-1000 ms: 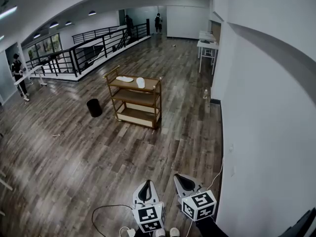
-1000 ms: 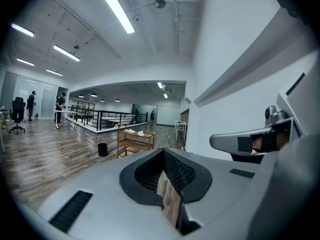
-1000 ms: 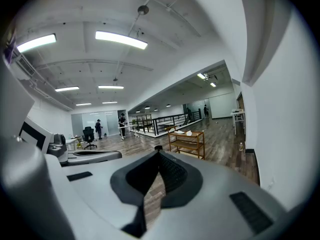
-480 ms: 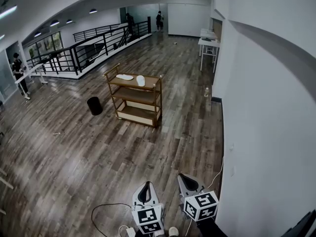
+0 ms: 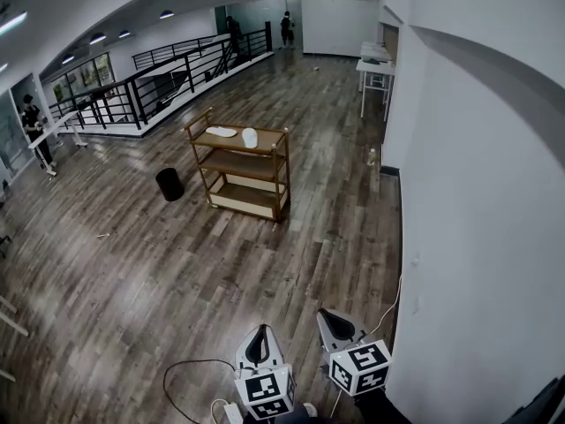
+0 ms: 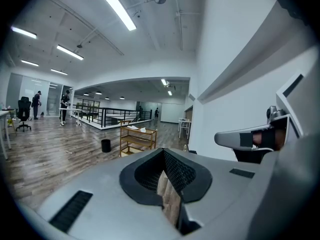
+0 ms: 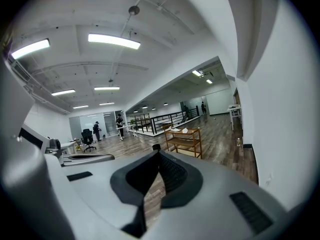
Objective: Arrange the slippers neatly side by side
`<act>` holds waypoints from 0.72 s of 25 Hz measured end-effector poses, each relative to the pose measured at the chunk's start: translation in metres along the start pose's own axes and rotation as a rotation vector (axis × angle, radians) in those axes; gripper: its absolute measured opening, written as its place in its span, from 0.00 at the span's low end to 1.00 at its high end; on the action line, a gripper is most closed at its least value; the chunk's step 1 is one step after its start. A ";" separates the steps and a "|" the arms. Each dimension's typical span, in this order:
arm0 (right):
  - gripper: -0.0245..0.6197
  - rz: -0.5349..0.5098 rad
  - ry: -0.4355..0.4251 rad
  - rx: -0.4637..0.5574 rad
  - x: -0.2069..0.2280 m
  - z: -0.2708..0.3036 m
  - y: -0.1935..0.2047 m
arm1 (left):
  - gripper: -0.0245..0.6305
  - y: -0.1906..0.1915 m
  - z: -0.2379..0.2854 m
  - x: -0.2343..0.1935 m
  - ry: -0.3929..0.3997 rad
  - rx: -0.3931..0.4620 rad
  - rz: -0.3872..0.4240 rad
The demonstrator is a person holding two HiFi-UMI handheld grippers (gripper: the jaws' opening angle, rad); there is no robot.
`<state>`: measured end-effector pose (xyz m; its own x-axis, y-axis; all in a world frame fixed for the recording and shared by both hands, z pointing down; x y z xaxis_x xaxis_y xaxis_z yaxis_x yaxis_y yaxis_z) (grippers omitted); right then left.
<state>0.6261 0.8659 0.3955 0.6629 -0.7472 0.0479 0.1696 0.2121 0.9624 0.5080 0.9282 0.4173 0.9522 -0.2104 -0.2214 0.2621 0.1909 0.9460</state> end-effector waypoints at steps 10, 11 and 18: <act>0.03 0.007 -0.016 0.009 0.025 0.044 -0.011 | 0.04 -0.015 0.050 -0.003 -0.006 0.003 0.032; 0.03 0.005 -0.015 0.010 0.028 0.052 -0.012 | 0.04 -0.017 0.058 -0.004 -0.006 0.002 0.032; 0.03 -0.001 -0.009 0.005 0.054 0.114 -0.033 | 0.04 -0.038 0.126 -0.016 0.013 0.004 0.026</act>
<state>0.5739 0.7468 0.3969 0.6560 -0.7531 0.0496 0.1665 0.2085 0.9638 0.4633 0.8032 0.4147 0.9607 -0.1931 -0.1994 0.2364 0.1927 0.9524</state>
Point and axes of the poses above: the fingertips, and each gripper's own axes: z forward along the fingers, x to its right, y out of its underside, the point moved 2 cm from there along -z, backward along the fingers, and after that the axes turned 6 degrees about -z, right-handed, at the moved point
